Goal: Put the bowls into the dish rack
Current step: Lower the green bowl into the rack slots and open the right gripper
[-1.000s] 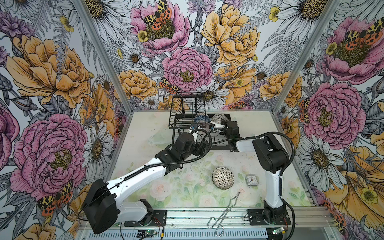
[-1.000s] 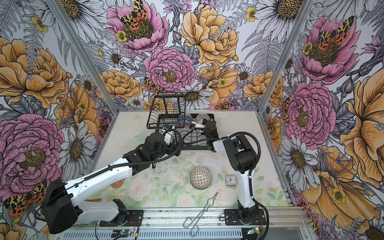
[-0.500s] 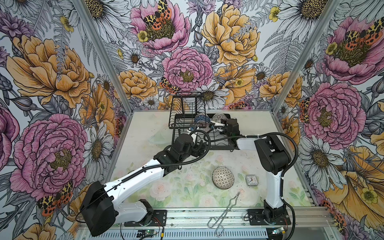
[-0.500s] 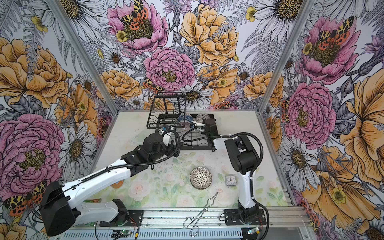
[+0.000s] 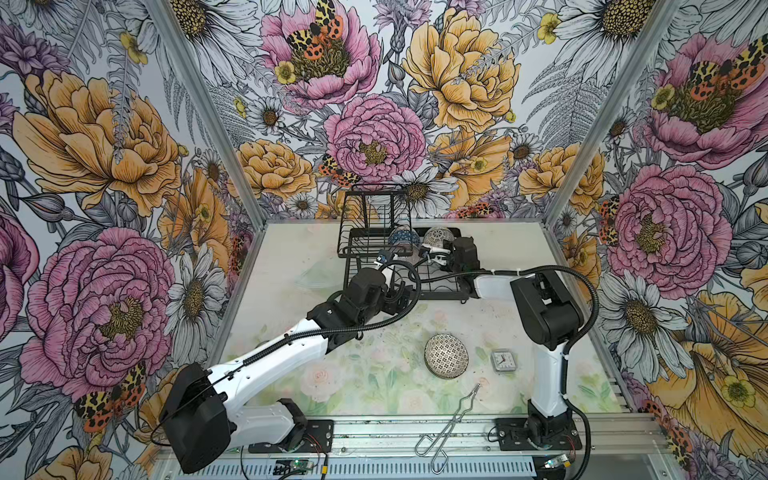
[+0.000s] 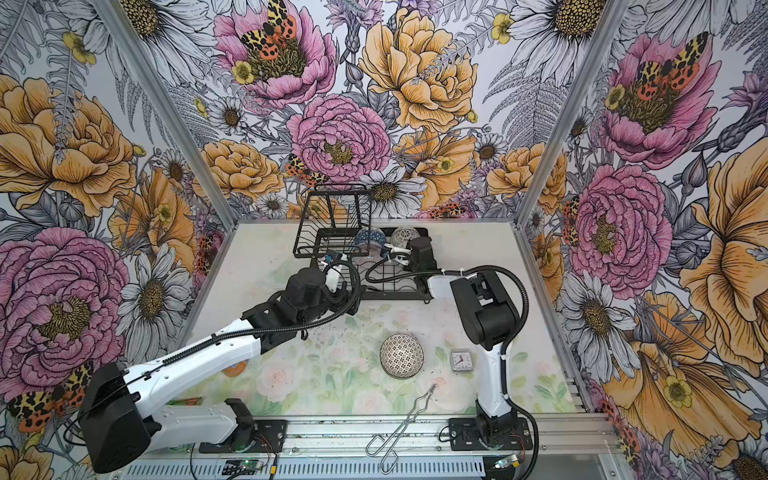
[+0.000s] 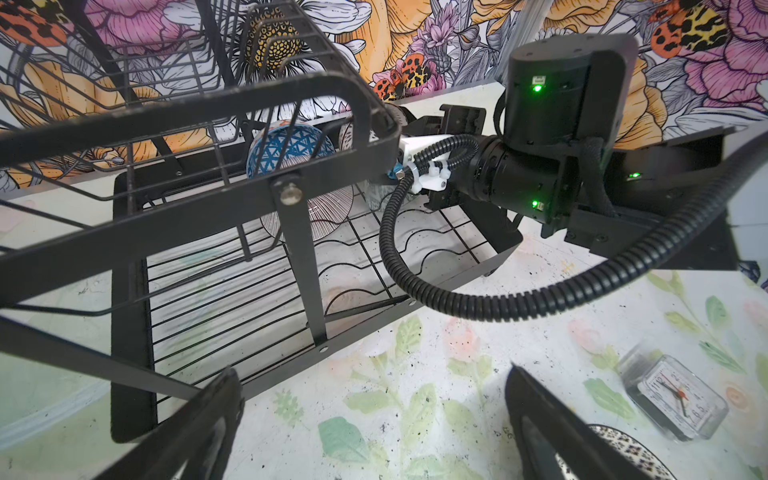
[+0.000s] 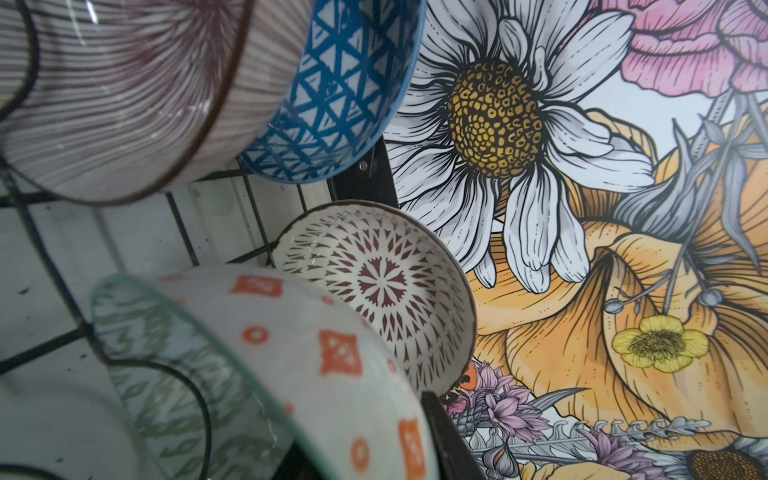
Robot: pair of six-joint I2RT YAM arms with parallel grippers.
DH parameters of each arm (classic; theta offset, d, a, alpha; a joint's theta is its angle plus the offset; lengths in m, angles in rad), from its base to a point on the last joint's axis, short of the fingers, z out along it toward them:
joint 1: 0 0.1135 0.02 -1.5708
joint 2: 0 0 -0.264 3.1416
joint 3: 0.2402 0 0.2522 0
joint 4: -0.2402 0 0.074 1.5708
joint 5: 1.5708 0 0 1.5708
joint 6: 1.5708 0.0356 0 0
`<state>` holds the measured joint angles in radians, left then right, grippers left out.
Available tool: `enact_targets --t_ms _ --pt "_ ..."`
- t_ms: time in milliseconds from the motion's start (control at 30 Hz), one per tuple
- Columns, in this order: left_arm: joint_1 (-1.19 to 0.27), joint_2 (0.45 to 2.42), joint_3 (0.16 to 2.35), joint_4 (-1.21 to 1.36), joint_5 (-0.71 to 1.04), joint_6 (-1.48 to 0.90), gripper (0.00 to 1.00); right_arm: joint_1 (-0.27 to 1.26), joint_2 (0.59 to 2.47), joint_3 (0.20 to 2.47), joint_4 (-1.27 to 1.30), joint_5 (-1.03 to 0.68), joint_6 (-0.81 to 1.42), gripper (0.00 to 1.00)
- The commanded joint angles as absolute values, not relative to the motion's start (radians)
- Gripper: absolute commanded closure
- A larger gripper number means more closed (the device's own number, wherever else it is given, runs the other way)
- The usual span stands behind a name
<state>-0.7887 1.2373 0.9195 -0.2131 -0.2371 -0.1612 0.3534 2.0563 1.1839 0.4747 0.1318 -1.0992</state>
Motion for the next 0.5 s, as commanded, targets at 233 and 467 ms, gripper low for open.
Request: enact_targets --t_ms 233,467 --pt "-0.78 1.204 0.91 -0.223 -0.221 -0.17 0.01 0.35 1.986 1.173 0.462 0.115 -1.049 0.25" --pt "-0.779 1.193 0.905 -0.227 -0.225 -0.166 0.01 0.35 1.919 1.142 0.468 0.117 -0.994 0.01"
